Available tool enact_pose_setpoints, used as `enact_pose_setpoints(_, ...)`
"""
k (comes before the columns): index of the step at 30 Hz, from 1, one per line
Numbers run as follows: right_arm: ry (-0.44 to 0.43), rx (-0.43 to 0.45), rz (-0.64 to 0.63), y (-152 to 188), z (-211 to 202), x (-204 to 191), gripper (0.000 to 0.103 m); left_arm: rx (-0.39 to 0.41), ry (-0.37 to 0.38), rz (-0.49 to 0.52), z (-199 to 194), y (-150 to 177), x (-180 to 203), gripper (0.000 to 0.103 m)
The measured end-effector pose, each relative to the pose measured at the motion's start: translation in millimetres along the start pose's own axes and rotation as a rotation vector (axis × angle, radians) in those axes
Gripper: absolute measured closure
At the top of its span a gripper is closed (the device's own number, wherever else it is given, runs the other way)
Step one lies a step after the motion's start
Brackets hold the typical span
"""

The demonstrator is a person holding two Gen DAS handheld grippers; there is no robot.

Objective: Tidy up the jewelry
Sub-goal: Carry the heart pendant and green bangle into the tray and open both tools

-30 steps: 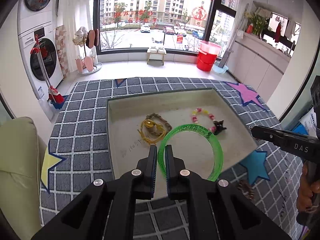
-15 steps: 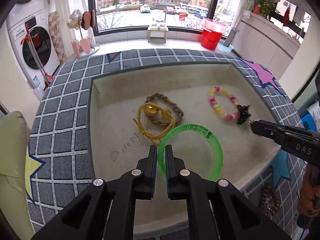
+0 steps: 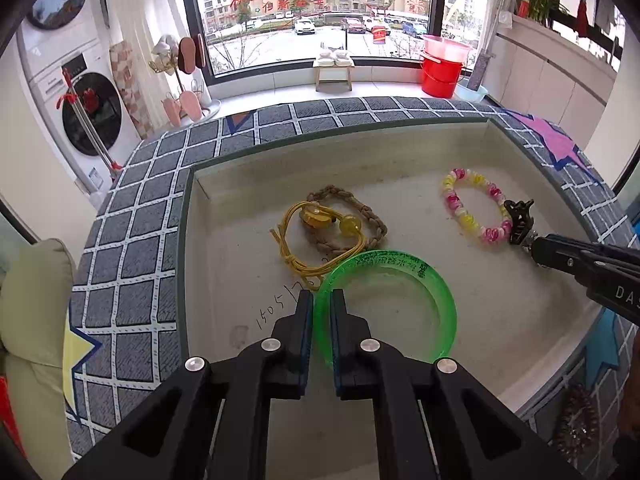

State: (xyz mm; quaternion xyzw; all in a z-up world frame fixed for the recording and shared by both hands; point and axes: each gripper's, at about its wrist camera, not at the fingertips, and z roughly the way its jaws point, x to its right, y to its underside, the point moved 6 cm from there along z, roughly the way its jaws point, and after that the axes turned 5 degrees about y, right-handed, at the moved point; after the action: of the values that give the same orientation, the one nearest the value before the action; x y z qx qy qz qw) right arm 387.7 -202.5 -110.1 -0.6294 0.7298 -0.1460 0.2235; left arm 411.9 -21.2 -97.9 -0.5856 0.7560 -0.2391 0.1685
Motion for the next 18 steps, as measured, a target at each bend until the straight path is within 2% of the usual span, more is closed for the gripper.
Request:
enact_pose_setpoints(4, 0.000, -0.009, -0.012, 1.8, 0.4, -1.5, 0.077, 0.008, -0.005, -0.004, -3.0, 0.4, 0.2, 0.081)
enact_pose_setpoints(7, -0.029, -0.013, -0.013, 1.3, -1.2, -6.3, 0.063, 0.035, -0.021, -0.007, -10.5, -0.2, -0.3, 0.081)
enact_pose_setpoints(9, -0.038, 0.002, -0.019, 0.1, -5.2, -11.1, 0.044, 0.052, -0.031, 0.000, -15.1, -1.6, 0.0, 0.081)
enact_pose_setpoints(11, -0.029, 0.026, -0.026, -1.6, -11.2, -14.3, 0.037, 0.069, -0.037, 0.009, -19.8, -2.8, 0.9, 0.081)
enact_pose_setpoints(18, -0.037, 0.089, 0.008, -4.9, -38.3, -7.7, 0.037, 0.112, -0.061, -0.012, -35.5, -4.7, -4.1, 0.081)
